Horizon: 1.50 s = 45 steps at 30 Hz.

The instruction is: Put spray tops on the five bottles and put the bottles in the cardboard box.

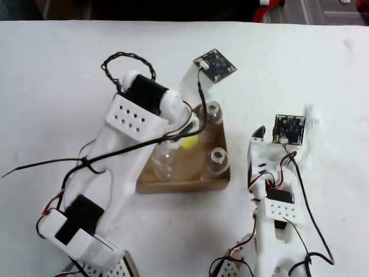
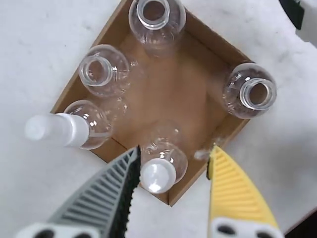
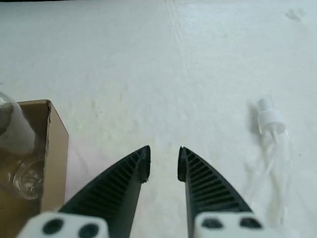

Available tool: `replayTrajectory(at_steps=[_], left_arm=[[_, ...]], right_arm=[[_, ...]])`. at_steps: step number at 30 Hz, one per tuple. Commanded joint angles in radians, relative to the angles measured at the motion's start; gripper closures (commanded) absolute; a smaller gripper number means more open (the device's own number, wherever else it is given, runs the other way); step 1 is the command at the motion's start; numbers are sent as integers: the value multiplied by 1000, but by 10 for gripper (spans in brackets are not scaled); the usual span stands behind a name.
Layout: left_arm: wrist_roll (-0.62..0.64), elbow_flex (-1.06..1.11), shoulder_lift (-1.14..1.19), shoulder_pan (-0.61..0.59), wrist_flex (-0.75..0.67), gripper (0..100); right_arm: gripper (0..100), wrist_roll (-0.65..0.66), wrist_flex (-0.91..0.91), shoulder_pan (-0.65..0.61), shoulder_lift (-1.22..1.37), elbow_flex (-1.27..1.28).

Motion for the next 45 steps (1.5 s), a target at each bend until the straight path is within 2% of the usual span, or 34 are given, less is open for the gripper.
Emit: replayTrajectory(at_steps=[1, 8, 14, 18, 32, 38, 45], left_arm=[[-14, 20, -5, -42, 9, 793], [-14, 20, -8, -41, 11, 801], [-14, 21, -8, -41, 12, 936], [-14, 21, -8, -41, 12, 978], [-12, 49, -179, -44, 12, 973], [-14, 64, -189, -39, 3, 798], [-12, 14, -274, -82, 15, 847]], right_arm=[[917, 14, -24, -7, -1, -17], [917, 14, -24, -7, -1, -17], [917, 14, -24, -7, -1, -17], [917, 14, -24, -7, -1, -17], [917, 14, -24, -7, -1, -17], [917, 14, -24, -4, -1, -17], [917, 14, -24, -5, -1, -17]])
